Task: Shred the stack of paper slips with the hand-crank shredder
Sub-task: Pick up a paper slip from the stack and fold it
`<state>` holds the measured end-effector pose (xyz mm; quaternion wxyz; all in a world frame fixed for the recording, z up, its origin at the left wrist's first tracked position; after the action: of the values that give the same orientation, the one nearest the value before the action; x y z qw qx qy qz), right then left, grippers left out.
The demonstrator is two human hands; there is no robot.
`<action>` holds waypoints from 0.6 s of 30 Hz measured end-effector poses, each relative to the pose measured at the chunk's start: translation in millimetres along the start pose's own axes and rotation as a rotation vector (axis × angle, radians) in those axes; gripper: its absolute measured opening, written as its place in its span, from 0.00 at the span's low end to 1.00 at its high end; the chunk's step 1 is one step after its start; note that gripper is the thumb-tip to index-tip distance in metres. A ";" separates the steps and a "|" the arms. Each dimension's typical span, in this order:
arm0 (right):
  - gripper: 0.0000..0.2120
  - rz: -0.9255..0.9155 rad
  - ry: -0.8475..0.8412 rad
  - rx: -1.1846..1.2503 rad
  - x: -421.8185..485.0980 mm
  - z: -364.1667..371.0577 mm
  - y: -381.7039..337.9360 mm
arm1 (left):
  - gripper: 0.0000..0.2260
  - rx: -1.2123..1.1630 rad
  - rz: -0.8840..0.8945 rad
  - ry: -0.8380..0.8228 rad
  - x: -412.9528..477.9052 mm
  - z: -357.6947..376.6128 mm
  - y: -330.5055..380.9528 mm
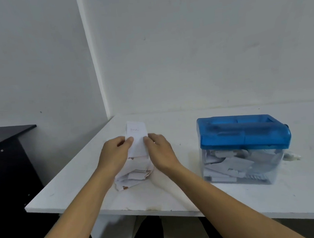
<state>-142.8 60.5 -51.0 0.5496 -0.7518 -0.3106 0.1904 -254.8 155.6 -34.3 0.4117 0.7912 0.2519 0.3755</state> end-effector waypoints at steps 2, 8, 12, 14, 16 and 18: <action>0.16 -0.044 0.037 0.051 -4.1 -6.4 -15.4 | 0.14 -0.053 0.055 -0.010 1.9 1.5 16.4; 0.14 -0.168 0.049 0.102 -22.7 -37.4 -57.1 | 0.08 -0.242 0.182 0.003 4.1 3.8 69.9; 0.11 -0.256 0.071 0.079 -40.8 -77.3 -84.1 | 0.08 -0.384 0.263 0.015 0.1 11.7 106.8; 0.09 -0.272 0.057 0.022 -47.8 -98.5 -86.9 | 0.09 -0.434 0.275 0.004 0.2 22.1 120.8; 0.10 -0.274 0.075 -0.052 -52.8 -120.3 -85.0 | 0.11 -0.452 0.278 -0.036 1.6 38.2 132.4; 0.09 -0.256 0.115 -0.117 -55.5 -147.0 -79.8 | 0.12 -0.440 0.274 -0.084 3.2 60.4 143.0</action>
<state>-111.9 -64.9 68.9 0.5414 -0.7466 -0.3825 0.0567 -191.8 53.6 64.3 0.5294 0.7242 0.0370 0.4403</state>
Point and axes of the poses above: each hand's wrist, its own x-axis towards the middle knuckle, its own z-axis out of the palm, y = z × x, the point moved 5 cm from there along x, towards the middle knuckle, and after that the axes turned 12 degrees about z, right-handed, at the moved point
